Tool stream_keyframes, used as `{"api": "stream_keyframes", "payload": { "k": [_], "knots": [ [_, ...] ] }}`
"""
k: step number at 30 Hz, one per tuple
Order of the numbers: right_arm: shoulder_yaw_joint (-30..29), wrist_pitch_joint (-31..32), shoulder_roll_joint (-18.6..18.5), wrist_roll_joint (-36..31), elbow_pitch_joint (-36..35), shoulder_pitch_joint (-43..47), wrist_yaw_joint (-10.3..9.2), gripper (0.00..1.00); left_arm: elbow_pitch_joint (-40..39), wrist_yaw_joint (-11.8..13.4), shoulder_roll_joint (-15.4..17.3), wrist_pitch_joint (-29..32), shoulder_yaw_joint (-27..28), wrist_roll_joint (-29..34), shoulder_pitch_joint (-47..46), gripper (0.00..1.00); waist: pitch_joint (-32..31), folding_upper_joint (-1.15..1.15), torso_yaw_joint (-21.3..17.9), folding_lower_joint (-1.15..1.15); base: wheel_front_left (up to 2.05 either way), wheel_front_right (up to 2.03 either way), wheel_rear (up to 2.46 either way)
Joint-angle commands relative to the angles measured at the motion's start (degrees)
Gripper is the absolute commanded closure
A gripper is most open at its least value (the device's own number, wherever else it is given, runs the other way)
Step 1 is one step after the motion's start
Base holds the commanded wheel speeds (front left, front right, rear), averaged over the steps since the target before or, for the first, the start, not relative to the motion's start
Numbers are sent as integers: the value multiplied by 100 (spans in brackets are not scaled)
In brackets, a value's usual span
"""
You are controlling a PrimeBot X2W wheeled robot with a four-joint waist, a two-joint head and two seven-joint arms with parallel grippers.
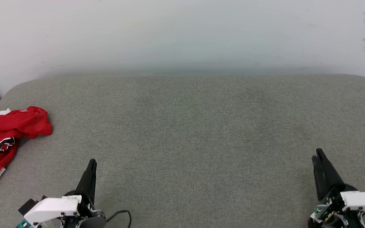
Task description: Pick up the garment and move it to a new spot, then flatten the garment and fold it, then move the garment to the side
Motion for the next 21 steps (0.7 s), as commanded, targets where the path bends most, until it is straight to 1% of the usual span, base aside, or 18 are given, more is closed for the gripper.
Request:
{"api": "stream_keyframes", "payload": {
  "k": [1, 6, 9, 14, 21],
  "knots": [
    [3, 0, 1, 0, 25, 31, 0, 0, 25, 0, -4, -4, -5, 0, 30, 0, 0, 0, 0, 0, 0, 0, 0],
    [57, -152, 2, -88, -46, 98, 0, 0, -155, 0, -3, -156, -22, 96, 89, 0, 2, 0, -3, 0, 0, 0, 0],
    [46, -238, 2, -248, -80, 129, 0, 0, -203, 47, -2, -242, 28, 300, 124, 0, 4, 0, -6, 0, 0, 0, 0],
    [-15, -377, 2, -848, -225, 161, 0, 0, -397, 268, -1, -380, 50, 877, 136, 0, 12, 0, -11, 0, 0, 0, 0],
    [36, -557, 3, -1834, -576, 231, 0, 0, -712, 596, 1, -559, -102, 1809, 197, 0, 22, 0, -8, 0, 0, 0, 0]
  ]
}}
